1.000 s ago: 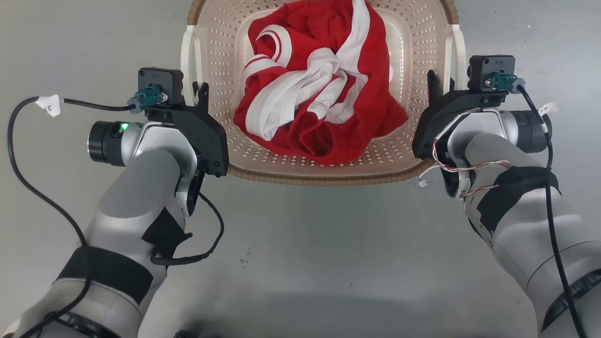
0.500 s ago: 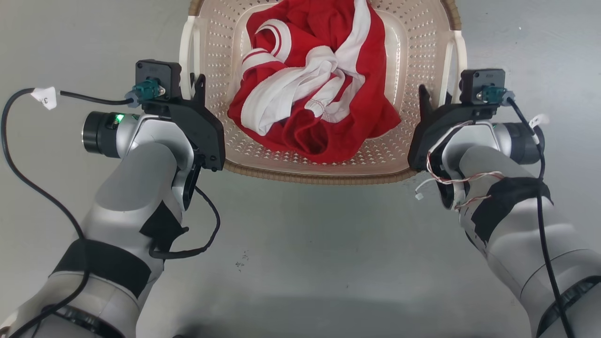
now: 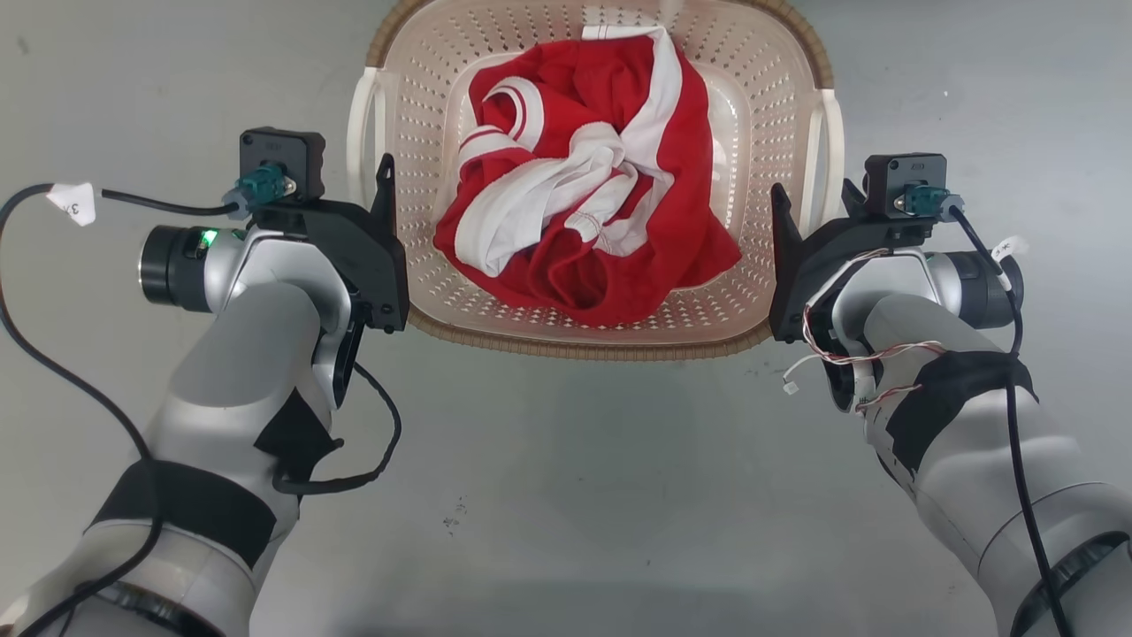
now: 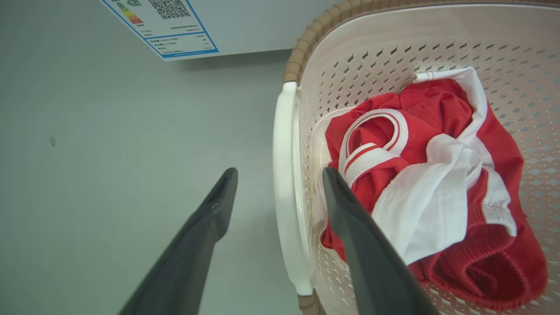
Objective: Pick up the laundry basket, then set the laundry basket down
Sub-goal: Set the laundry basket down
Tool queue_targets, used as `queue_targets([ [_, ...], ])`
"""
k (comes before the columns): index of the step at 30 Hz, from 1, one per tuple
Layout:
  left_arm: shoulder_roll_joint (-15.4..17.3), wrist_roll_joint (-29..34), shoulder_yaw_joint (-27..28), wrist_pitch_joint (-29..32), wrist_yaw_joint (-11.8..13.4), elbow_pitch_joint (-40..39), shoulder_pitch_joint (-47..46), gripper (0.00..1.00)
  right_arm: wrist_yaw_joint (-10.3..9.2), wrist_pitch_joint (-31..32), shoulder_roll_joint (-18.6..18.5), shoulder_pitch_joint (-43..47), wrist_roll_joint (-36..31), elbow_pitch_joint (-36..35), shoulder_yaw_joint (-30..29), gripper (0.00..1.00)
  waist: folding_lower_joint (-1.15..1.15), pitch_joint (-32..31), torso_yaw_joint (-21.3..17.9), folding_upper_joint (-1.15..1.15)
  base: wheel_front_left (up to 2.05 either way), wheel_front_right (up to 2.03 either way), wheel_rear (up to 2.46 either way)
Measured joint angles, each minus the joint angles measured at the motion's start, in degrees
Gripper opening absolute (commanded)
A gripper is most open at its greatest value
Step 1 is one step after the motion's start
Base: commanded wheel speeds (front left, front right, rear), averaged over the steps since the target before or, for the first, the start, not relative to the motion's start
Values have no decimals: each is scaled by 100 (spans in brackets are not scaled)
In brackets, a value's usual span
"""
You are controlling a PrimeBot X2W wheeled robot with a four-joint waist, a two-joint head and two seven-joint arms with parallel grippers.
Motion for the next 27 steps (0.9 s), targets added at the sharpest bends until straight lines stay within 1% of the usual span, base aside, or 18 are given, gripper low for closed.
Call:
queue_targets([
  [4,3,0,0,-101,-10,20,58,100,0,-25,0,70,7,-55,3,100,0,-148,1,0,0,0,0],
  [5,4,0,1,-122,-51,21,62,100,0,-52,0,94,8,-82,5,100,0,-188,2,0,0,0,0],
  [11,-2,-29,79,-305,-104,12,230,100,2,-159,7,127,16,-172,33,100,-1,-476,0,0,0,0,0],
  [14,-8,-77,142,-378,-146,-3,342,100,45,-231,10,155,26,-200,34,100,-1,-651,-8,0,0,0,0],
  [21,-31,-166,288,-454,-151,-105,784,100,145,-411,14,360,63,-241,-16,100,-1,-1136,-44,0,0,0,0],
  [24,-35,-168,304,-455,-154,-142,933,100,158,-452,18,419,103,-242,-55,100,-1,-1291,-56,-1,0,0,0],
  [27,-40,-168,338,-455,-154,-253,1156,100,232,-482,21,520,109,-236,-103,100,-2,-1529,-76,0,0,0,0],
])
